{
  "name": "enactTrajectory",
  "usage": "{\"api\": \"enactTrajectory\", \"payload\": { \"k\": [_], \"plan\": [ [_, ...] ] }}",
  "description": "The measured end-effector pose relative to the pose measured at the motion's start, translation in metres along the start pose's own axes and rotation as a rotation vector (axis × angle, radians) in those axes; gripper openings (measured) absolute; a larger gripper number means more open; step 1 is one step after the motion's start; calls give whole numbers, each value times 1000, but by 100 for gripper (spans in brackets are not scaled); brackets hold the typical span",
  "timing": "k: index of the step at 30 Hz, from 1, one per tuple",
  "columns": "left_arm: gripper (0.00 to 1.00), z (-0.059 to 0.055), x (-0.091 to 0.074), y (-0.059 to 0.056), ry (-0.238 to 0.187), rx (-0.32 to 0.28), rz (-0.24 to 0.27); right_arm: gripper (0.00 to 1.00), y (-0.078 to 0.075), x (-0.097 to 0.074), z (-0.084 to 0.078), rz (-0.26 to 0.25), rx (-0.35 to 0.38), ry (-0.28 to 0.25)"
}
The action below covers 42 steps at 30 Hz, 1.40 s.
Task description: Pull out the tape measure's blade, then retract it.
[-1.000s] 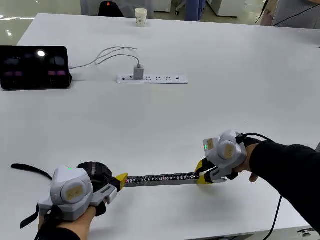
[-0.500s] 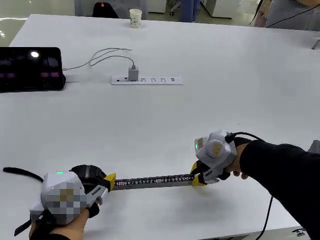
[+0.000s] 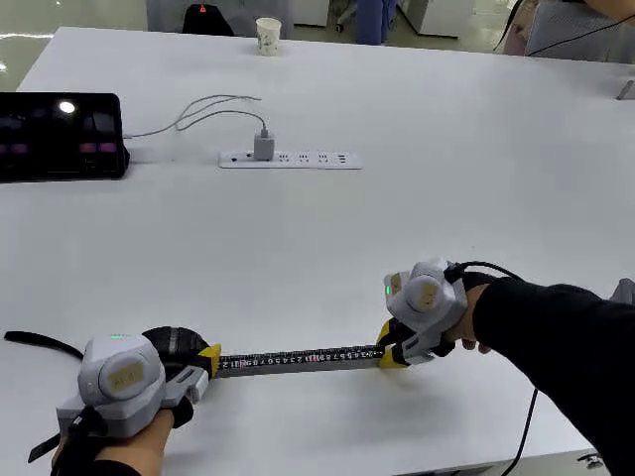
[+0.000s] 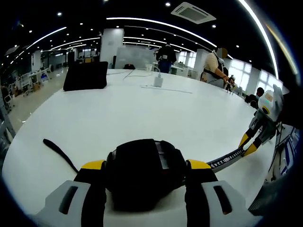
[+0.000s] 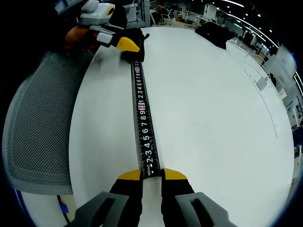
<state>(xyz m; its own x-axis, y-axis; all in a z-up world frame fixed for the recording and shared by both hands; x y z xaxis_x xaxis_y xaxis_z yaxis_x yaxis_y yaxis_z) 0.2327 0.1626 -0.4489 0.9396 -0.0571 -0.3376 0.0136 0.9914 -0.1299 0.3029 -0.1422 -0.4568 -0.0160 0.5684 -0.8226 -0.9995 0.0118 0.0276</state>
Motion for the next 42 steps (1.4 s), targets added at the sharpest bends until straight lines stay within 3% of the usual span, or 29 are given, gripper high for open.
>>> {"api": "enactTrajectory", "payload": {
  "k": [15,17,39,42],
  "plan": [
    [61,0,0,0,13,16,-2,11,1,1,1,-12,0,5],
    [61,0,0,0,15,16,-2,11,2,2,3,-5,-48,20],
    [61,1,1,1,33,19,-12,11,0,6,9,-41,48,7],
    [61,2,2,2,34,19,-14,11,2,7,11,-27,3,18]
  ]
}}
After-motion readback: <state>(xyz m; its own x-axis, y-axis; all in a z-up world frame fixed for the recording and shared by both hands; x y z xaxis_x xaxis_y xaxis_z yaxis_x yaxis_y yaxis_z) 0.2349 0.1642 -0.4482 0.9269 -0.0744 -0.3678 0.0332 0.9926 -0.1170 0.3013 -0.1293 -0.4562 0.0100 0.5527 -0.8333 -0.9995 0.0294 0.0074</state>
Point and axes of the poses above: the centre of the closed fingertips' face, and the gripper's own axes: x roughly forward along the fingers, y roughly to its left, z roughly out of its top, the point moved 7 cm from there along -x, roughly backward along the fingers, and after that the axes turned 13 degrees about -y, right-handed, at the moved point
